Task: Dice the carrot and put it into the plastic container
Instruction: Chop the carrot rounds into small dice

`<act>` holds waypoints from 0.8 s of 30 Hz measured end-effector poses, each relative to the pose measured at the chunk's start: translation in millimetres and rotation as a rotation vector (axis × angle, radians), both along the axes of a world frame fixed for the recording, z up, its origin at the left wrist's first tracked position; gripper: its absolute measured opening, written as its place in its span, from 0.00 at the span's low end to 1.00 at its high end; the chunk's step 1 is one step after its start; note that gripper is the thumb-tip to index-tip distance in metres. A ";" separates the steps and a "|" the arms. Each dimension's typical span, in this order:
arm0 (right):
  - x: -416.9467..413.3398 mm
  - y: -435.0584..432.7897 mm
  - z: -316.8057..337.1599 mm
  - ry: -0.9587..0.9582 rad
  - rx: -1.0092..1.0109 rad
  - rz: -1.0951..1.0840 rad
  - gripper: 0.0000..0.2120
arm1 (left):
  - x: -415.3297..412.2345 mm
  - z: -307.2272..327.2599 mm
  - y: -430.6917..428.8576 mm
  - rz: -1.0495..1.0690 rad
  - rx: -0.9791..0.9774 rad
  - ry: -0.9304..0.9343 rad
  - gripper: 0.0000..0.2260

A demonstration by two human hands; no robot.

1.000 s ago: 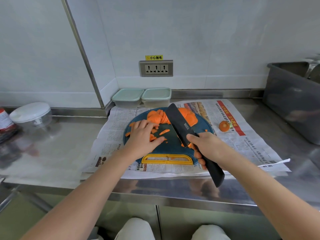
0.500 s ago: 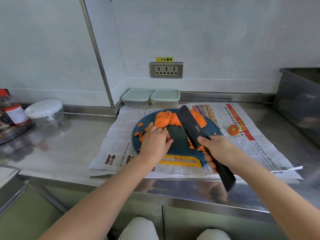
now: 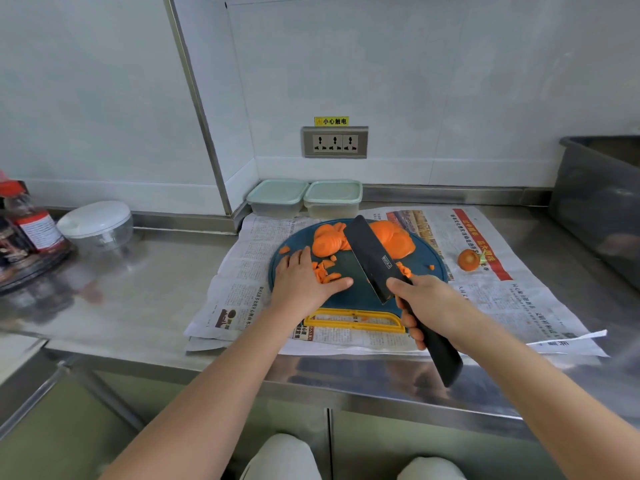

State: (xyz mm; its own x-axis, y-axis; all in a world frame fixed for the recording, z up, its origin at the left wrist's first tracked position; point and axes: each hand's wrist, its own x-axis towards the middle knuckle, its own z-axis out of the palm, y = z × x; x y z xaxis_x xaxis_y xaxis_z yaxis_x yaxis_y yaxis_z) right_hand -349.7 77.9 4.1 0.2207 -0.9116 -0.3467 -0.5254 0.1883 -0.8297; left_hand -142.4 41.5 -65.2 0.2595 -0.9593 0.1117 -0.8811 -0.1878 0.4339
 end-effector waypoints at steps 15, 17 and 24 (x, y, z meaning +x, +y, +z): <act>0.9 1.0 -4.0 0.016 0.023 0.006 0.16 | 6.9 -6.7 6.8 -0.178 -0.130 -0.043 0.22; 1.2 0.4 -4.7 0.013 0.022 0.002 0.16 | 7.4 -6.0 4.6 -0.175 -0.102 -0.088 0.21; -1.2 4.6 -6.9 0.085 -0.031 0.036 0.16 | 7.6 -4.4 1.7 -0.156 -0.121 -0.059 0.18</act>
